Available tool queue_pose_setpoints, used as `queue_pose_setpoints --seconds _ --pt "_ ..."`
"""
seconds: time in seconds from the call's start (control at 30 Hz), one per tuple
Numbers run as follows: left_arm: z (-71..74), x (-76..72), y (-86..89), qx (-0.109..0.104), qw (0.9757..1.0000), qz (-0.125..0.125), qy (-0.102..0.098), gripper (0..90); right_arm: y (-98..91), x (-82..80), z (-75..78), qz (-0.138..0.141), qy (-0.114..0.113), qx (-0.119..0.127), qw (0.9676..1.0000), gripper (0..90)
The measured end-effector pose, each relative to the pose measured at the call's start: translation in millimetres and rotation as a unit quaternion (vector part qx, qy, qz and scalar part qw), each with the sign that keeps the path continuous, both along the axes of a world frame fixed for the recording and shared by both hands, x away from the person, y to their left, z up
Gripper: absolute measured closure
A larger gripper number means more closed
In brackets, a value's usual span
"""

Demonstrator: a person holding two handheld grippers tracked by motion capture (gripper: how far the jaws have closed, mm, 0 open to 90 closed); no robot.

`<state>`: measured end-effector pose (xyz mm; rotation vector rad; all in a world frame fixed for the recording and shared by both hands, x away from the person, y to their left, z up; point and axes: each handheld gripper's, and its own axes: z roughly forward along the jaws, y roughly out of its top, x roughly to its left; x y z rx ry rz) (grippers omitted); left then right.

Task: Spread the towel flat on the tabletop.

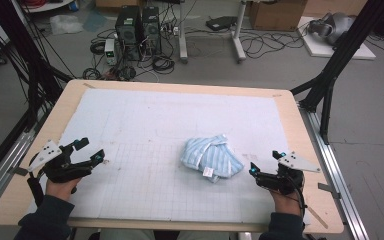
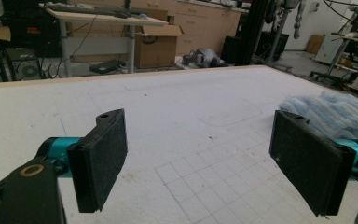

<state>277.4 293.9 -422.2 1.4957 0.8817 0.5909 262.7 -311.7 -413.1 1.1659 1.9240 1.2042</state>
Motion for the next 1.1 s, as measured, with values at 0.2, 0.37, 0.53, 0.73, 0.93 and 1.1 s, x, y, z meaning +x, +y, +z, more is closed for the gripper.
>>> queue_pose_setpoints --seconds 0.2,0.37,0.53,0.73,0.93,1.1 --pt "0.0 -1.6 0.5 0.000 1.0000 0.003 0.000 19.4 1.8 3.2 -1.1 0.005 0.002 0.001 1.0000 10.4" --pt "-1.2 -1.8 0.7 0.000 1.0000 0.003 0.003 19.5 1.8 7.1 0.0 0.013 0.001 0.010 0.9999 10.4" --pt "-0.8 -7.0 1.7 0.011 0.9998 0.015 0.006 20.0 2.5 15.0 2.8 0.031 0.002 0.032 0.9990 10.4" --pt "4.8 -6.2 4.1 0.005 0.9998 0.020 -0.006 20.1 19.8 24.8 9.7 0.069 0.019 0.015 0.9973 10.4" --pt "-0.3 -1.8 7.3 0.002 0.9999 0.014 0.004 20.4 40.5 26.6 19.2 0.084 0.018 0.018 0.9961 11.1" --pt "1.9 -2.6 7.9 0.005 0.9998 0.017 0.000 20.4 56.0 29.0 22.2 0.104 0.024 0.015 0.9941 15.2"
